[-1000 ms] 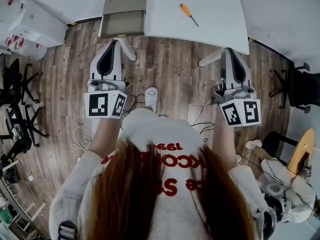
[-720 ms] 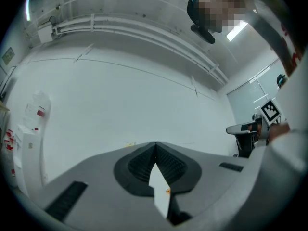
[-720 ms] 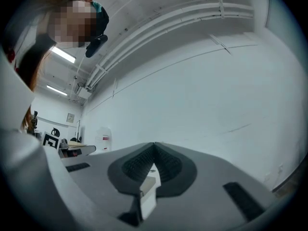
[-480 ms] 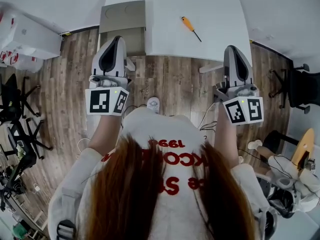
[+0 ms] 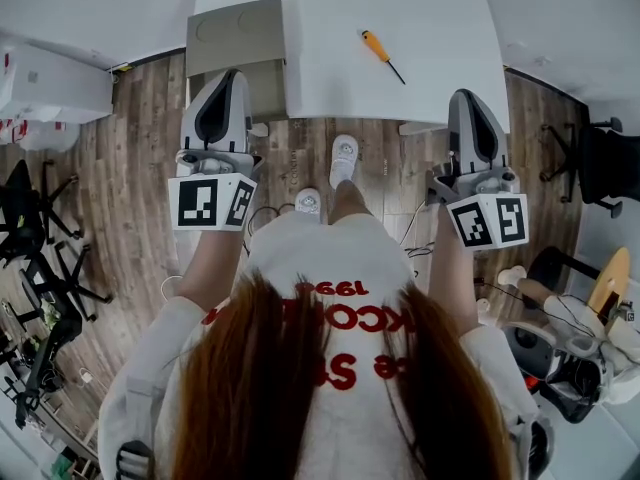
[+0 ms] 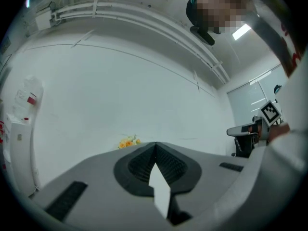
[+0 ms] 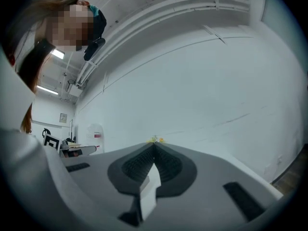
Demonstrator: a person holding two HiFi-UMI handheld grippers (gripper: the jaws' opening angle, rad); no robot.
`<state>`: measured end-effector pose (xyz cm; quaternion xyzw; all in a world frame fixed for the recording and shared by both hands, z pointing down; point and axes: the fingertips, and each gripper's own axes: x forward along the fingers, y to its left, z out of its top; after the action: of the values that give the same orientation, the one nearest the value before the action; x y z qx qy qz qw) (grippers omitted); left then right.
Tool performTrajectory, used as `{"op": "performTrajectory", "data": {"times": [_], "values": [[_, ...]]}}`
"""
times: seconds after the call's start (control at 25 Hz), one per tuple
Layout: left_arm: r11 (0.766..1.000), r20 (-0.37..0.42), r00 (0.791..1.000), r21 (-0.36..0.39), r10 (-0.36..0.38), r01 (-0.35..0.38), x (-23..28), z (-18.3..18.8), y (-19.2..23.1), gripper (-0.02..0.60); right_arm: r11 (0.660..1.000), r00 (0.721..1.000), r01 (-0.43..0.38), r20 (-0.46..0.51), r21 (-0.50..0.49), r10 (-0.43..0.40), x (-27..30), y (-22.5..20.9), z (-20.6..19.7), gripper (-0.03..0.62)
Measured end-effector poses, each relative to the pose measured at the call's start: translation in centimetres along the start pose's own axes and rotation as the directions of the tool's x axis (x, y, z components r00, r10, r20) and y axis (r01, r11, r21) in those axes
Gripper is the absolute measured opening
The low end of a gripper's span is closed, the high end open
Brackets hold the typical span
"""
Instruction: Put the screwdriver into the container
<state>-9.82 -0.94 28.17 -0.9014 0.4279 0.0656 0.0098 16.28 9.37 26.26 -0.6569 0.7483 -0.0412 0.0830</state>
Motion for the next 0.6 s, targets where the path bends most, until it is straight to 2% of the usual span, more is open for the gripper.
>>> {"op": "performTrajectory", "data": {"times": [0.6], "values": [[0.99, 0.011, 0.99, 0.022, 0.14, -0.14, 9.2, -0.7, 2.3, 0.005, 0.986, 0.986, -0.165, 0.011, 0.022, 0.165, 12.9, -6.2, 1.0, 0.005]]}}
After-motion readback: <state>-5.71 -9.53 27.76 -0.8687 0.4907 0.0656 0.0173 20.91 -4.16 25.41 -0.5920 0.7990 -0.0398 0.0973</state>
